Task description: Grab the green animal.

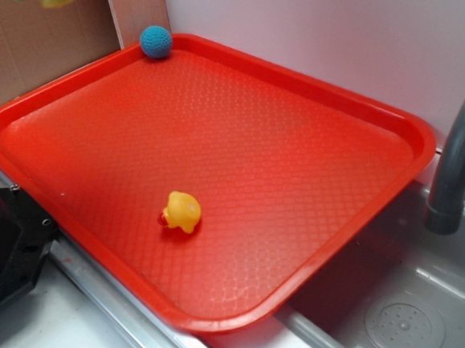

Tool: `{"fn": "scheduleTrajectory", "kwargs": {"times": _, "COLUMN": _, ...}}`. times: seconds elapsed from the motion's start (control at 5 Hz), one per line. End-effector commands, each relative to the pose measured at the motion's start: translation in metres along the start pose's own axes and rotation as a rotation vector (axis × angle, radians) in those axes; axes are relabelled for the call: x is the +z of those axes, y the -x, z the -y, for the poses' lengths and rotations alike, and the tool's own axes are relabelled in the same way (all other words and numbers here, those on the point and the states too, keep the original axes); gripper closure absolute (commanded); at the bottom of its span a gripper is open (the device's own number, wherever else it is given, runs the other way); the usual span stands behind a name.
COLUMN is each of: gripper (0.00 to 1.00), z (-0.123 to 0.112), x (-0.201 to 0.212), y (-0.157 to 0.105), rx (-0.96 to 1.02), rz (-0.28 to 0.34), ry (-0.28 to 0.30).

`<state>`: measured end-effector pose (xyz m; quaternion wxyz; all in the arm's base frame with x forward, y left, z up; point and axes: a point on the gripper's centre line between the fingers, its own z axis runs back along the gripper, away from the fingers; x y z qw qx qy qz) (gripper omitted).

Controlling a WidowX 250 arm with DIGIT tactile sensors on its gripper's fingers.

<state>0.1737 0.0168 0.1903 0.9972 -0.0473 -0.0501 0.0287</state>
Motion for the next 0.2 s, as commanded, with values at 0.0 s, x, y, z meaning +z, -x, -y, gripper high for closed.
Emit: {"fn": "scheduleTrajectory", "kwargs": {"times": 0.0, "gripper": 1.00, "z": -0.0199, "x": 0.0188, "y": -0.0047, "rx": 0.058, "rz": 0.066, "ry": 0.008}}
